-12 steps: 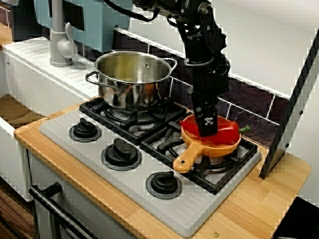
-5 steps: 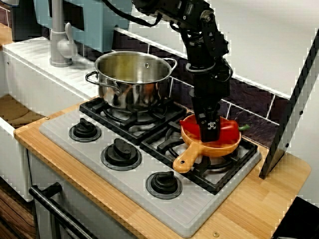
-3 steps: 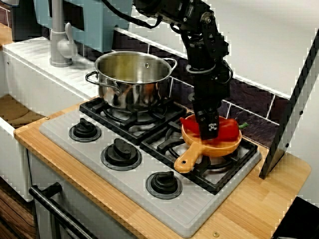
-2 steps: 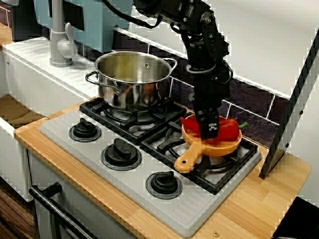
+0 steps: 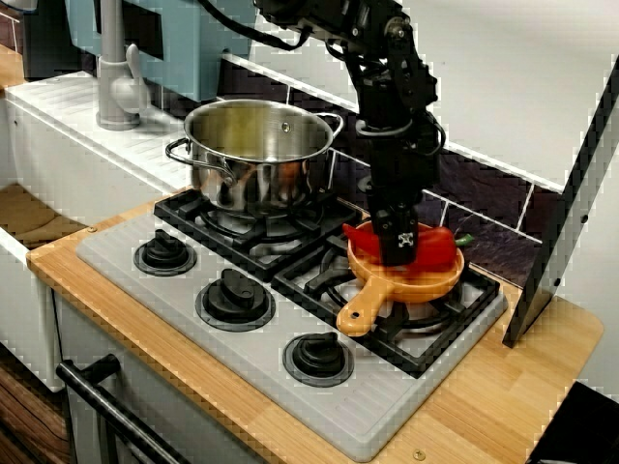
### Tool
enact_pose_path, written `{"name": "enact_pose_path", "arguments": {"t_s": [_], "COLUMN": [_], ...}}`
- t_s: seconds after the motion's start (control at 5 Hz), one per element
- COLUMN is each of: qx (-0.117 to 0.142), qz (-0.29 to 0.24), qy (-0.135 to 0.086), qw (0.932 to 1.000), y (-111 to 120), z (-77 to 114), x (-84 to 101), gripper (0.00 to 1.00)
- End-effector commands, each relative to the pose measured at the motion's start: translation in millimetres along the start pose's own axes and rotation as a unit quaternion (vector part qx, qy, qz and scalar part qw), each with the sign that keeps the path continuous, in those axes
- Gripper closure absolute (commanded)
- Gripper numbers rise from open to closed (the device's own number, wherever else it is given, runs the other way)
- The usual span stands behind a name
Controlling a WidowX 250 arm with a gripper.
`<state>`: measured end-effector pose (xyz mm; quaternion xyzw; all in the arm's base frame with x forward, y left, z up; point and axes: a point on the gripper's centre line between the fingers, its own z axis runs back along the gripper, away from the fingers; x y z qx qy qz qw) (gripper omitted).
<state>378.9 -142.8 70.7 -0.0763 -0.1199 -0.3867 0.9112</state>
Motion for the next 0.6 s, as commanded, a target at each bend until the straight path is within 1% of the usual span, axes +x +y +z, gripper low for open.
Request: {"name": "enact_pose_path", "arguments": {"t_s": [0.0, 0.2, 0.4], "qx": [0.005, -0.010, -0.017], "qz": [0.009, 0.020, 0.034], "qy": [-0.021, -0.014, -0.005], "qw": [0.9997, 0.9997, 0.9993], "y": [1.4, 12.4, 28.1], "z": [49.7, 63.0, 77.3], "x": [2.2, 0.2, -3.6], "gripper": [1.00, 1.00, 1.00]}}
